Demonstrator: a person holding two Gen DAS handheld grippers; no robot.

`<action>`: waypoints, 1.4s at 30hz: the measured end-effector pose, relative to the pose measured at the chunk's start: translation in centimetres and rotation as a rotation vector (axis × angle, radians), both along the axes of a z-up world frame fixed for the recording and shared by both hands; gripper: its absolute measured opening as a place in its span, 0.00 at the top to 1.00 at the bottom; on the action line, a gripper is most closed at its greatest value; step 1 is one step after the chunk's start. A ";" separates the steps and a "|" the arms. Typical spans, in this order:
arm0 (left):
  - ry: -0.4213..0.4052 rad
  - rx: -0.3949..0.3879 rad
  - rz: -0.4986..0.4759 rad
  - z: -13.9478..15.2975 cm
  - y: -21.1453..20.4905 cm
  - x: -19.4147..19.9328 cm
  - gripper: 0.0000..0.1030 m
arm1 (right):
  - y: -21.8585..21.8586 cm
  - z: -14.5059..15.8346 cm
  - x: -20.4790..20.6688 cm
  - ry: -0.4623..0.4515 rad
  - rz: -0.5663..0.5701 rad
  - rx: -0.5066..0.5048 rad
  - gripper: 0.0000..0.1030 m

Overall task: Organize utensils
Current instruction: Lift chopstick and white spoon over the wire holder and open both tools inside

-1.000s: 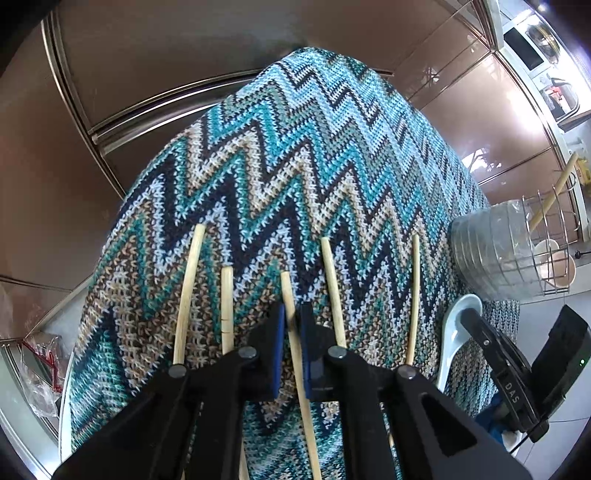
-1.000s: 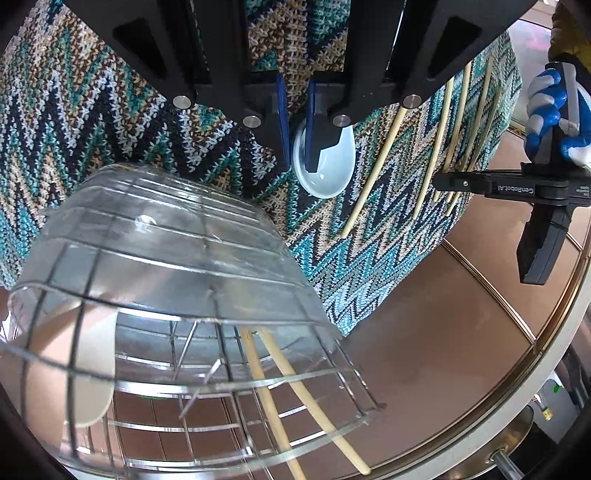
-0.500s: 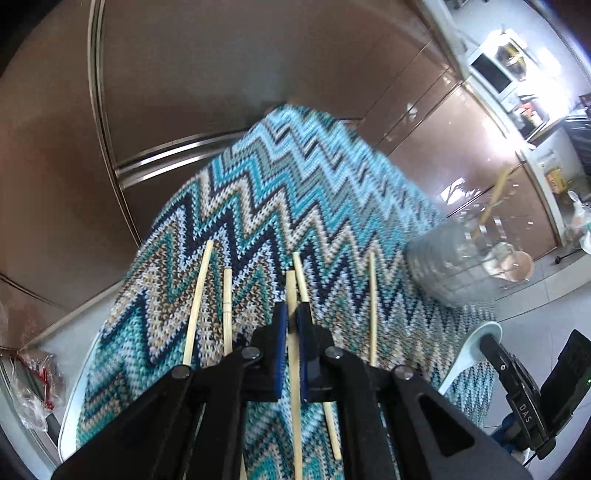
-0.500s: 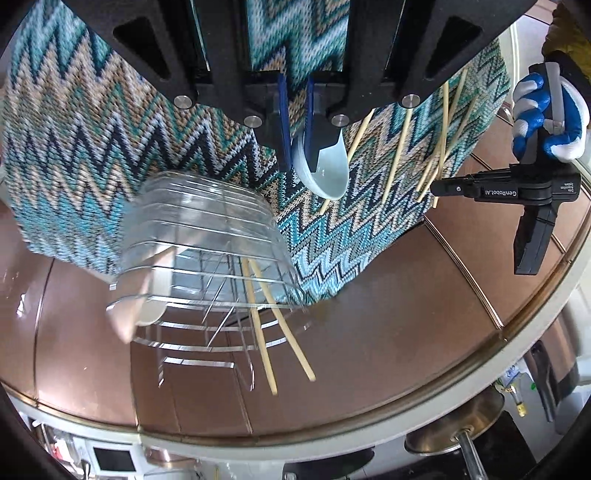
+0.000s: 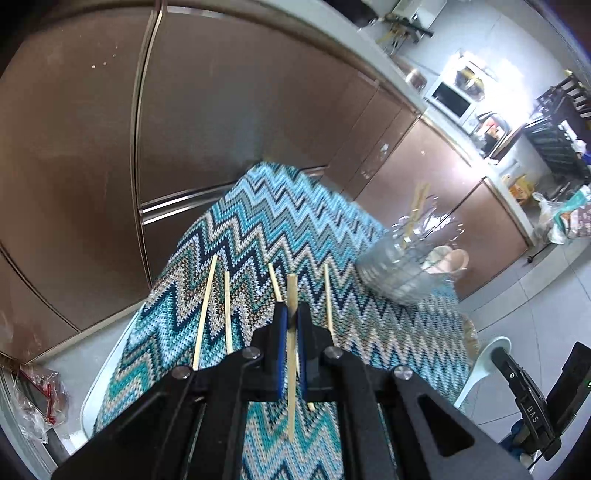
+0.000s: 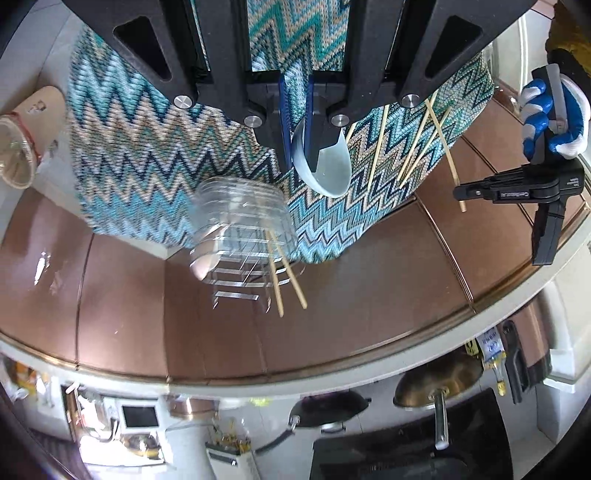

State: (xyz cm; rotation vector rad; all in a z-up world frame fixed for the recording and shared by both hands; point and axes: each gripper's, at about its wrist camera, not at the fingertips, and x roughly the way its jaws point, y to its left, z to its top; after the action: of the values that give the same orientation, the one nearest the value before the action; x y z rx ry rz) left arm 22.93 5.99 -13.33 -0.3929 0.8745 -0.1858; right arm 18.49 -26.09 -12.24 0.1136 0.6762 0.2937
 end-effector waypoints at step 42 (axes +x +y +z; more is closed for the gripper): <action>-0.461 0.112 -0.114 6.9 -20.8 16.9 0.95 | -3.2 1.2 16.7 -0.348 -0.267 -0.145 0.92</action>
State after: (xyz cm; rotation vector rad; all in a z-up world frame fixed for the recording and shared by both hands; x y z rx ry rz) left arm 39.78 -14.81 -6.45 -0.1825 0.4499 -0.3164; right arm 35.24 -29.24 -11.08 0.0124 0.3297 0.0049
